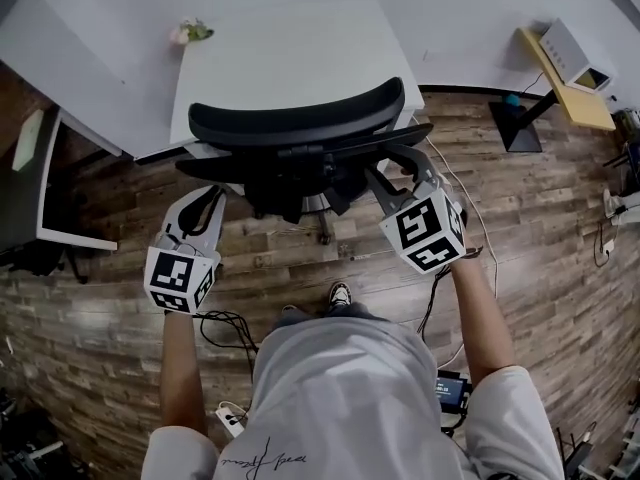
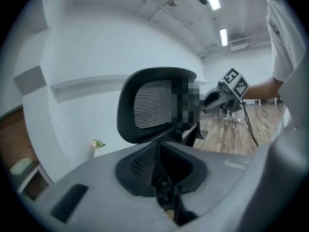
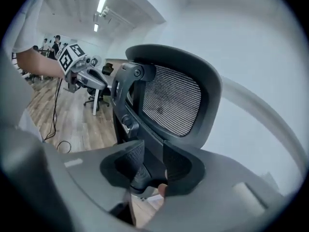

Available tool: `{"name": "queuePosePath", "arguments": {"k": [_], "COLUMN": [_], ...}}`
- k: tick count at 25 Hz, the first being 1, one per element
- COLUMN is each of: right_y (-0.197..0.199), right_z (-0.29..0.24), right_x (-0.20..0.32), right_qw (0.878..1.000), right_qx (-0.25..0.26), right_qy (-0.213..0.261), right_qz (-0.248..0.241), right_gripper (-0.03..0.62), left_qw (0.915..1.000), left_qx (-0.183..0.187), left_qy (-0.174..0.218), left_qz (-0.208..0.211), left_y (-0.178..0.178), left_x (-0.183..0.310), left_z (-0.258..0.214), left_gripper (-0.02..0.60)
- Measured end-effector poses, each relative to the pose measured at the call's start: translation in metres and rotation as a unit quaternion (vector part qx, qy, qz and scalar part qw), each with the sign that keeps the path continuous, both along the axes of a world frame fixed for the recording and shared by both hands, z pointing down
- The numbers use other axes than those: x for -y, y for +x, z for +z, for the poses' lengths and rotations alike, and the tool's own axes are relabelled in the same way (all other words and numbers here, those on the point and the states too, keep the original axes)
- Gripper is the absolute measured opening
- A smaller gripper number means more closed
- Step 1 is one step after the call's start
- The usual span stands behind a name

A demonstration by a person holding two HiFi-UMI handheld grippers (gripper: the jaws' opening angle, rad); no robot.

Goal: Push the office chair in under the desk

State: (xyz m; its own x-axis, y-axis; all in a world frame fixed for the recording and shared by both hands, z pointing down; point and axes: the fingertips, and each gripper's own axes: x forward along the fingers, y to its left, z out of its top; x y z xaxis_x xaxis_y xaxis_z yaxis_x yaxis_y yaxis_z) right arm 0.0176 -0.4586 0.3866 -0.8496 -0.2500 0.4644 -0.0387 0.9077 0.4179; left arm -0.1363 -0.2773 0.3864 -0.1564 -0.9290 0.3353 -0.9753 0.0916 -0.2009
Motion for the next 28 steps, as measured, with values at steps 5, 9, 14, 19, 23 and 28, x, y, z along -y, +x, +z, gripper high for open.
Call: {"name": "queuePosePath", "arguments": {"k": [5, 9, 14, 19, 23, 28], "right_y": [0.008, 0.017, 0.031, 0.039, 0.052, 0.068], "right_z": [-0.008, -0.017, -0.024, -0.028, -0.031, -0.030], "right_x": [-0.017, -0.029, -0.035, -0.042, -0.043, -0.037], "right_qw": [0.999, 0.996, 0.992, 0.987, 0.977, 0.971], "right_qx": [0.036, 0.071, 0.097, 0.120, 0.145, 0.163], "right_qy": [-0.014, -0.042, -0.061, -0.090, -0.131, -0.140], "right_qz": [0.020, 0.034, 0.057, 0.065, 0.079, 0.104], "right_gripper": [0.115, 0.084, 0.066, 0.035, 0.017, 0.012], "left_qw": [0.9966, 0.9925, 0.9892, 0.9867, 0.9827, 0.9812], "left_qx": [-0.042, -0.070, -0.079, -0.088, -0.099, -0.088], "left_qy": [0.040, 0.059, 0.068, 0.094, 0.123, 0.130], "left_qz": [-0.058, -0.081, -0.103, -0.099, -0.096, -0.113], "left_y": [0.006, 0.020, 0.036, 0.053, 0.067, 0.074], "left_x": [-0.010, -0.019, -0.027, -0.026, -0.025, -0.026], "left_z": [-0.002, -0.001, -0.003, -0.016, -0.028, -0.034], "left_gripper": [-0.003, -0.003, -0.003, -0.003, -0.005, -0.009]}}
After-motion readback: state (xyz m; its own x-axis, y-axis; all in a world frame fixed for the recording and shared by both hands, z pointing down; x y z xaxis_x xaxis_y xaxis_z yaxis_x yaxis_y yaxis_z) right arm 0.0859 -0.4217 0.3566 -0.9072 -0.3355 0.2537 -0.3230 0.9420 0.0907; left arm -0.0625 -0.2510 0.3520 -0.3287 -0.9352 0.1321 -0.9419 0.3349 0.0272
